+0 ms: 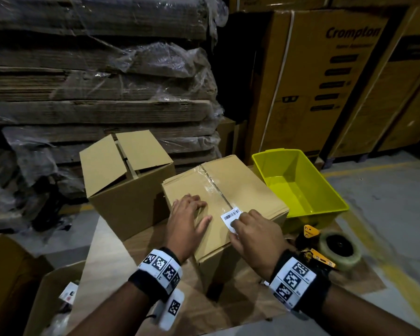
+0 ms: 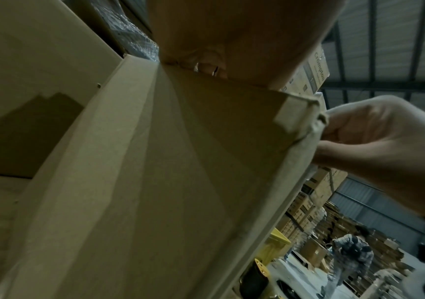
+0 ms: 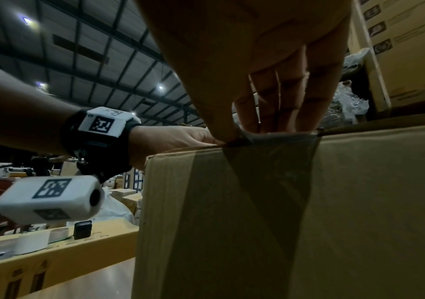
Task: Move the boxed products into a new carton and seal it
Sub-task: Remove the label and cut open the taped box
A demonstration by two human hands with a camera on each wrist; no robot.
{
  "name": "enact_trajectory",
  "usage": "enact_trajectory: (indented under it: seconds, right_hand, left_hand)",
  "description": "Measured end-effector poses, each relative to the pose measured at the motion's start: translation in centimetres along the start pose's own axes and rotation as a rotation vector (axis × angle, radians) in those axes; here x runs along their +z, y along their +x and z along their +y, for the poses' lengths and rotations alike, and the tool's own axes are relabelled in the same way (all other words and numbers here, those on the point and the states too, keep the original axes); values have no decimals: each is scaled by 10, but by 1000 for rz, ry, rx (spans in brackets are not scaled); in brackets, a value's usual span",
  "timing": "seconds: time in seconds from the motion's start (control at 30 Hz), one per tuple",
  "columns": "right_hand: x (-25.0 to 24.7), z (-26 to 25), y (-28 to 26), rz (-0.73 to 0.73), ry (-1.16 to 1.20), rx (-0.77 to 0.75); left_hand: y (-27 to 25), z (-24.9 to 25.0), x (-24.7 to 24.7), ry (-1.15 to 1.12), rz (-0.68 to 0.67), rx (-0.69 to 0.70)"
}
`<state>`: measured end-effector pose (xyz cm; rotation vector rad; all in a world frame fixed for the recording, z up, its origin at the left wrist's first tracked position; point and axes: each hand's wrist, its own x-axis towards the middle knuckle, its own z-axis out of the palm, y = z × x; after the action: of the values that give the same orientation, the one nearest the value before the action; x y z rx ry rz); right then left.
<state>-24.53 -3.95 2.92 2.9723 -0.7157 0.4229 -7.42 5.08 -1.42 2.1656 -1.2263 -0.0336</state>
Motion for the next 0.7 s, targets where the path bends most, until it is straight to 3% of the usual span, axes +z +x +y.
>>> enact_trajectory:
  seconds: [0.1,0.3,0.53,0.7]
  right_hand:
    - [-5,-6,8,-70,-29,12]
    - [-3,-8,5,-225,-61,-102]
    - [6,-5,5,-108,-81,-146]
    - [12,-9,12,-107,-69,-102]
  left_hand:
    - [0,0,0,2,-5,4]
    - [-1,1,-2,1,-10,13]
    - [0,1,-2,5,-23,6]
    - [-1,2,-2,12,-20,11]
